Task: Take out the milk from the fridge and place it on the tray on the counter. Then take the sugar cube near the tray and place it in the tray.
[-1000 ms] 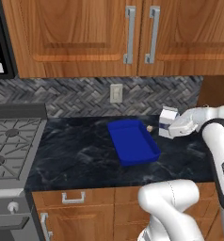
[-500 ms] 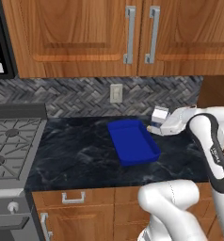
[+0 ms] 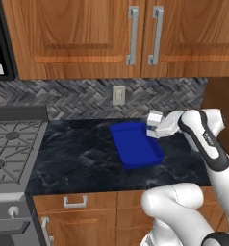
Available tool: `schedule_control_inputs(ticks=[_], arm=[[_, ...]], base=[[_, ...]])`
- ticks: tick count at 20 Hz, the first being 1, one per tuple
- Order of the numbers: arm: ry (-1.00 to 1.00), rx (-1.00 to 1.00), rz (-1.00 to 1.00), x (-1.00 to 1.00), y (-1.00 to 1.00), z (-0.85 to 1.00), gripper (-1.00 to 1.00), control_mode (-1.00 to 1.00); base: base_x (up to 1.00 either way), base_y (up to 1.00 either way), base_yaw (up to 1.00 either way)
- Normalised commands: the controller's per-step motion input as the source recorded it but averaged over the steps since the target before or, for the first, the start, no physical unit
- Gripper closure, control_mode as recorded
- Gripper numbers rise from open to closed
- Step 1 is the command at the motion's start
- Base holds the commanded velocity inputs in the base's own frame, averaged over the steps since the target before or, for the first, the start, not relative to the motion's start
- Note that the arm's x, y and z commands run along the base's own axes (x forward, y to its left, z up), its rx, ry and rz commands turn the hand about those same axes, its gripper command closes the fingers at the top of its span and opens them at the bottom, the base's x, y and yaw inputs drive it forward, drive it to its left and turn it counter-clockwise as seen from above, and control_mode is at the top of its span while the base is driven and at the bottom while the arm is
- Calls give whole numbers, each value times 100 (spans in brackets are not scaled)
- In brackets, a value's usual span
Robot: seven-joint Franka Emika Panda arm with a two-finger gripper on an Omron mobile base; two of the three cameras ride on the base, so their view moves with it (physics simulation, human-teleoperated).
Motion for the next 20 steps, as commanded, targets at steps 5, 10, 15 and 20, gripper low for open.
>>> schedule_control_inputs(ticks=[5, 10, 15, 20], arm=[[0, 0, 9, 34, 1, -35, 100, -100], [-4, 0, 12, 25, 0, -40, 100, -100], [-2, 0, 6, 37, 4, -17, 100, -100], [0, 0, 0, 33, 15, 0, 100, -100]], base=[[0, 0, 0], [0, 0, 0], [0, 0, 0], [0, 0, 0]])
